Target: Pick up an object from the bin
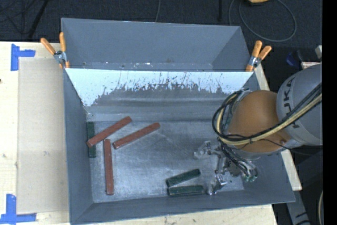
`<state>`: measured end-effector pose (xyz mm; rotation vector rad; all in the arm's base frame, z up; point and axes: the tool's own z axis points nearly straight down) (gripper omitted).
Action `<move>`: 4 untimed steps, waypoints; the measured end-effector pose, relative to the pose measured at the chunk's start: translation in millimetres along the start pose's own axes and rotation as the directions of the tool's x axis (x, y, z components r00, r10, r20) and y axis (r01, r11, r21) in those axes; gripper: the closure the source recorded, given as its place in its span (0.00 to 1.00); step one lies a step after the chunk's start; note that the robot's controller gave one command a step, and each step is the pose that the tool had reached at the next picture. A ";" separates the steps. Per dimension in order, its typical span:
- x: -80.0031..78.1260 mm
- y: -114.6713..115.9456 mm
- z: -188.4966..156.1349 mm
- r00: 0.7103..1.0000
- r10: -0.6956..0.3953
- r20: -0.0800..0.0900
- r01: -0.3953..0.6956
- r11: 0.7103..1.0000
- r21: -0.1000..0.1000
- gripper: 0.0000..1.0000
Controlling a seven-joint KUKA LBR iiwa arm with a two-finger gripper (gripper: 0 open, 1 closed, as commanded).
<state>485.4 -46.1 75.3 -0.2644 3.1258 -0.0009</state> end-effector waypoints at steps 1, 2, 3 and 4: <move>0.0 0.1 0.0 1.000 -0.001 0.000 0.001 1.000 0.000 0.00; -34.8 43.4 0.1 0.992 0.126 0.011 -0.126 0.992 0.003 1.00; -34.8 43.4 0.1 0.992 0.126 0.011 -0.126 0.992 0.003 1.00; -29.5 30.8 -171.4 0.994 0.110 0.001 -0.110 0.994 0.000 1.00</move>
Offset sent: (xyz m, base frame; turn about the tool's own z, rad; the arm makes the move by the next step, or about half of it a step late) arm 0.0217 0.0501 -0.0053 0.1266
